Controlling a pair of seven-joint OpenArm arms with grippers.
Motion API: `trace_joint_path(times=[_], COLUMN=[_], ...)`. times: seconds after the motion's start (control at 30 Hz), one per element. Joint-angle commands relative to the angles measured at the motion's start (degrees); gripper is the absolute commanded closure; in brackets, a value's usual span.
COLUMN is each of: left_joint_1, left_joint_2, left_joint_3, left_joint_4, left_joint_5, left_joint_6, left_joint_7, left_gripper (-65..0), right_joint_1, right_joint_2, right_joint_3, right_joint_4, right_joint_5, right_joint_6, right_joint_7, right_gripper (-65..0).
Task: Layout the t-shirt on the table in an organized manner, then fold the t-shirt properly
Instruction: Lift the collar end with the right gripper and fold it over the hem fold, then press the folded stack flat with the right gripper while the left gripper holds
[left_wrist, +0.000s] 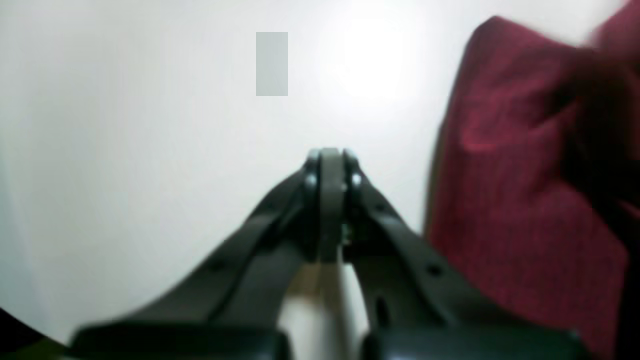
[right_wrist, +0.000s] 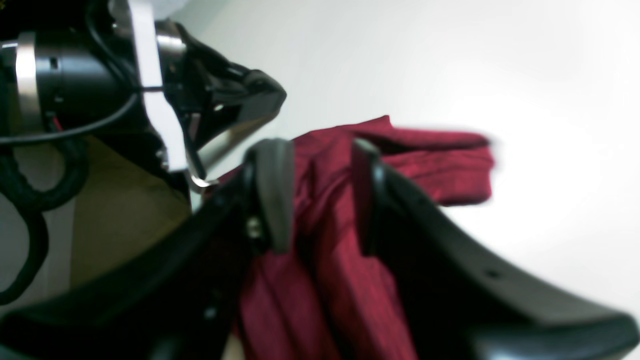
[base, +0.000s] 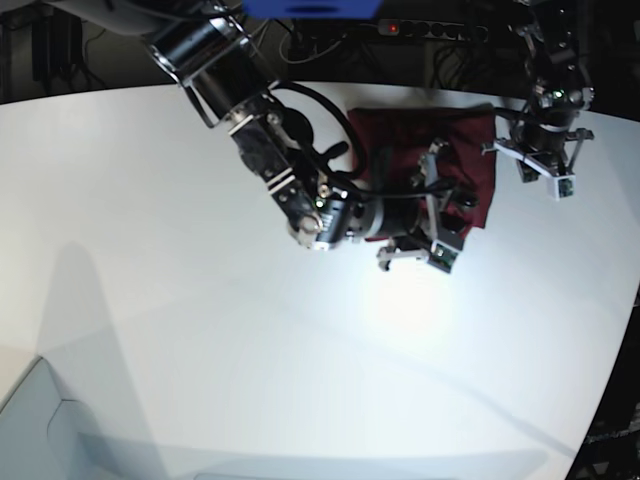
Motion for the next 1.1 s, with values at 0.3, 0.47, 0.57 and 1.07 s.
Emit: trace_joint_path(times=[0.3, 0.47, 0.57, 1.07], left_joint_1=[-0.3, -0.3, -0.4, -0.4], left_joint_2=[-1.0, -1.0, -1.0, -1.0], left_joint_3=[-0.6, -0.6, -0.3, -0.6], left_joint_4=[0.8, 0.8, 0.9, 1.6], left_joint_5=[-0.3, -0.3, -0.3, -0.3], left_joint_6=[0.0, 0.0, 0.0, 0.0], left_joint_7=[-1.2, -1.2, -1.2, -1.2], left_gripper=[0.0, 0.0, 0.0, 0.0], right_joint_1=[-2.6, -9.2, -12.4, -15.8], right_joint_2=[1.3, 5.4, 7.9, 8.2], right_joint_3=[5.0, 7.7, 8.6, 13.9], right_joint_4=[12.7, 17.5, 19.7, 14.2], right_joint_5=[4.2, 4.2, 4.2, 4.2], right_joint_6=[0.2, 0.2, 0.2, 0.2], right_joint_7=[1.4, 1.4, 1.4, 1.9], right_gripper=[-26.0, -26.0, -26.0, -31.4])
